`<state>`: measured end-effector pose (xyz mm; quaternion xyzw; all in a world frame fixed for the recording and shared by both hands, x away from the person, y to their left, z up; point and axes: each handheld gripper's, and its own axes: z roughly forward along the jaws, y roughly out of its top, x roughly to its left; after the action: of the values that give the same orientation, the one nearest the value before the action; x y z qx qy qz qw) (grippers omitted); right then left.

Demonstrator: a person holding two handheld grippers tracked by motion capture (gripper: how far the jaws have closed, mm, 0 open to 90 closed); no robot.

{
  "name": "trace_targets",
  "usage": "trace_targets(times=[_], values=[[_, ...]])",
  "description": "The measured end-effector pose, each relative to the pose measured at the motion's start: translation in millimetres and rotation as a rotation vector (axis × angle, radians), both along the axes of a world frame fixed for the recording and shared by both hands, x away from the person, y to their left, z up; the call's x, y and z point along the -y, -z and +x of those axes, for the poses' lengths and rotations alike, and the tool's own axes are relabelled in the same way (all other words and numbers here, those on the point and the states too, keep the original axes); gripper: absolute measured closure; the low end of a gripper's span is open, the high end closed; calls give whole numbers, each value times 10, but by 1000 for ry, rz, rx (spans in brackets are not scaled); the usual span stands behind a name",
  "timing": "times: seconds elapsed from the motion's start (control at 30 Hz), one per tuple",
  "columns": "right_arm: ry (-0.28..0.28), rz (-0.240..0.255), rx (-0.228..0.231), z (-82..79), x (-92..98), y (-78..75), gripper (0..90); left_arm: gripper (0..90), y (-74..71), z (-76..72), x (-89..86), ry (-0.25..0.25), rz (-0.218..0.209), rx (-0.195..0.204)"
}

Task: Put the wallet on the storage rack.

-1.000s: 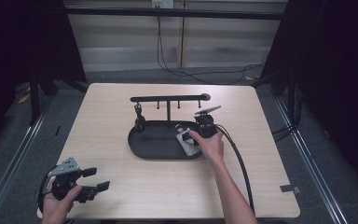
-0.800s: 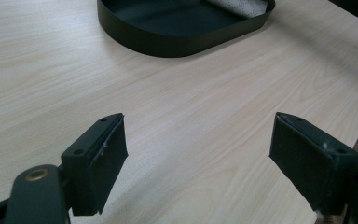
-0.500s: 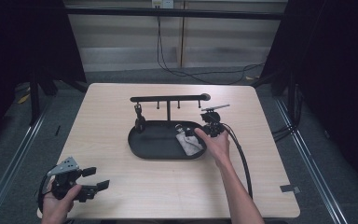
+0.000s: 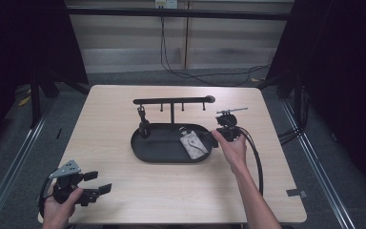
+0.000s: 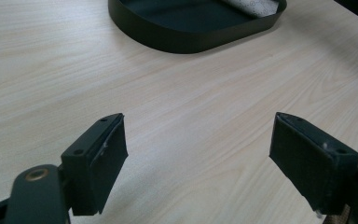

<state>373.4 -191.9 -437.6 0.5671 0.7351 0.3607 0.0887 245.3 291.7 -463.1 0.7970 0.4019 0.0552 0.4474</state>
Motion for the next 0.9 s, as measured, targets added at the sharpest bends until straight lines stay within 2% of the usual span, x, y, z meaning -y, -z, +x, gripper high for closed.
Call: trace_targets(times=[0.13,0.27,0.37,0.53,0.63,0.9], values=[[9,-6,6,-80,96,7,157,186,4,1,5,-1,-1,-3],[26,-3,42,-166,195,-10,156,186,5,1,3,-5,0,-6],[25,-12,38,-231,263,0,155,186,1,2,-10,-8,-4,-3],[41,-8,60,-349,357,22,164,187,4,12,-15,-17,-11,-24],[45,4,76,-419,409,12,166,187,4,10,-16,-15,-9,-20],[54,-5,95,-637,561,43,165,187,2,5,-11,-24,-5,-12]])
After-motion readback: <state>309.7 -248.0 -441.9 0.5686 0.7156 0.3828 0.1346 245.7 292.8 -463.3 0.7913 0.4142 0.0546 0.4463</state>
